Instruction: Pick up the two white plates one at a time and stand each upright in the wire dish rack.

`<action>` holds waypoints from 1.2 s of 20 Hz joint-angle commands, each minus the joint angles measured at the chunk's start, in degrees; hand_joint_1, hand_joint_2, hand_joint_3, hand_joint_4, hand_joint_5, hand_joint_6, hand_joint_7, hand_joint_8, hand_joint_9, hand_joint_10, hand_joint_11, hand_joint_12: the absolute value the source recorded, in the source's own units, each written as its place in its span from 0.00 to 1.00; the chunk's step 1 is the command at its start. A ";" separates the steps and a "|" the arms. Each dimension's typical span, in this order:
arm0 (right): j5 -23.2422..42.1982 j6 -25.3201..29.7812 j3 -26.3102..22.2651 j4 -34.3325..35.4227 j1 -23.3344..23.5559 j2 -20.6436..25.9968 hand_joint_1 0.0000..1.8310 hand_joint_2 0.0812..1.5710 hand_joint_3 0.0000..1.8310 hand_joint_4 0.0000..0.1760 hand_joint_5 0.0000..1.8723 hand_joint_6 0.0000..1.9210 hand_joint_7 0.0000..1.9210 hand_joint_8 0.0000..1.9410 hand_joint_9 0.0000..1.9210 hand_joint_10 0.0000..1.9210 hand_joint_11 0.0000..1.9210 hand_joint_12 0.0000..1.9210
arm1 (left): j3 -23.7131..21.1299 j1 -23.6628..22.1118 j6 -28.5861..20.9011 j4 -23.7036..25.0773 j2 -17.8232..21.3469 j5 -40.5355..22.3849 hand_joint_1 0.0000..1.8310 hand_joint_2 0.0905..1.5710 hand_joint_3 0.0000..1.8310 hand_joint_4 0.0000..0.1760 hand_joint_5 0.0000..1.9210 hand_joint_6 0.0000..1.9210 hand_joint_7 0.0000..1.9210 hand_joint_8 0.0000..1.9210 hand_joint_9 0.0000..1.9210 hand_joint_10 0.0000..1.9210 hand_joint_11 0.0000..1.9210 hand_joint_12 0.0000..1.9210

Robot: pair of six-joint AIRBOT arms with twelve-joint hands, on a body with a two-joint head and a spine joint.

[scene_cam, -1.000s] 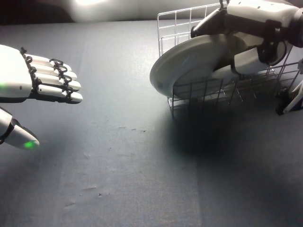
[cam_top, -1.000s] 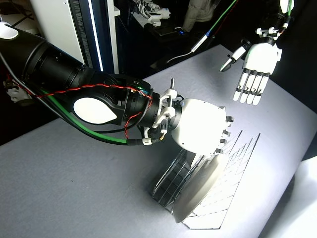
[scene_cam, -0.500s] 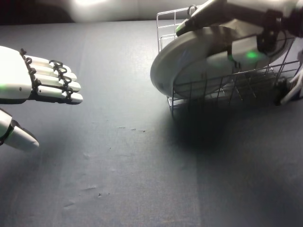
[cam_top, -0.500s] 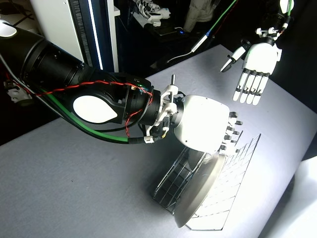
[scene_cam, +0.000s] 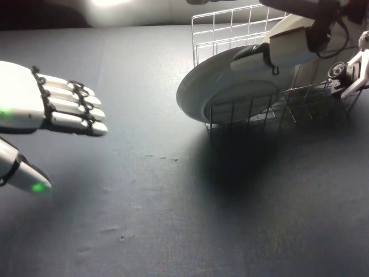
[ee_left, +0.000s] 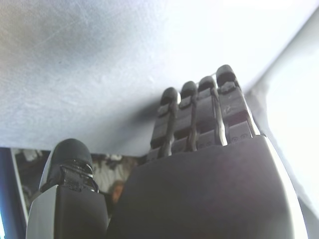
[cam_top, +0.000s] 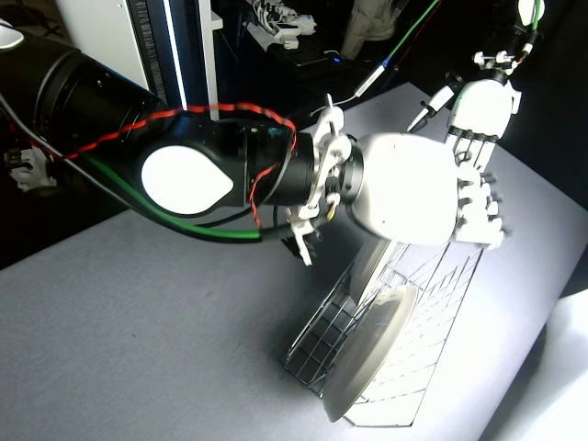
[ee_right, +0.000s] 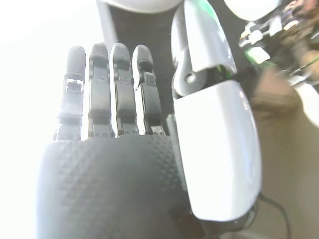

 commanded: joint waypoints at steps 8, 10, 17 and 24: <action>16.23 -1.03 -0.47 -18.46 1.64 1.54 0.28 0.67 0.00 0.00 0.18 0.01 0.19 0.01 0.18 0.01 0.00 0.46 | -5.91 2.55 4.42 -8.82 3.34 -8.85 0.00 0.72 0.00 0.00 0.11 0.00 0.09 0.00 0.08 0.00 0.03 0.13; 18.54 -1.20 -1.01 -22.52 1.62 2.22 0.31 0.68 0.00 0.00 0.21 0.00 0.22 0.00 0.21 0.01 0.02 0.54 | -6.85 2.67 6.00 -11.63 4.38 -10.77 0.00 0.74 0.00 0.00 0.13 0.01 0.13 0.01 0.12 0.00 0.00 0.25; 18.93 -2.12 -6.33 -25.78 1.38 5.78 0.26 0.68 0.00 0.00 0.37 0.51 0.39 0.57 0.35 0.61 0.23 0.76 | -7.35 2.48 9.75 -12.82 6.72 -13.43 0.00 0.84 0.00 0.00 0.24 0.69 0.29 0.83 0.27 0.89 0.20 0.95; 19.39 -3.02 -8.36 -27.94 1.82 7.52 0.32 0.94 0.01 0.00 0.62 1.00 0.69 1.00 0.70 1.00 0.72 1.00 | -8.12 -0.94 10.81 -8.97 8.56 -14.84 0.45 0.85 0.00 0.00 0.82 1.00 0.84 1.00 0.86 1.00 0.90 1.00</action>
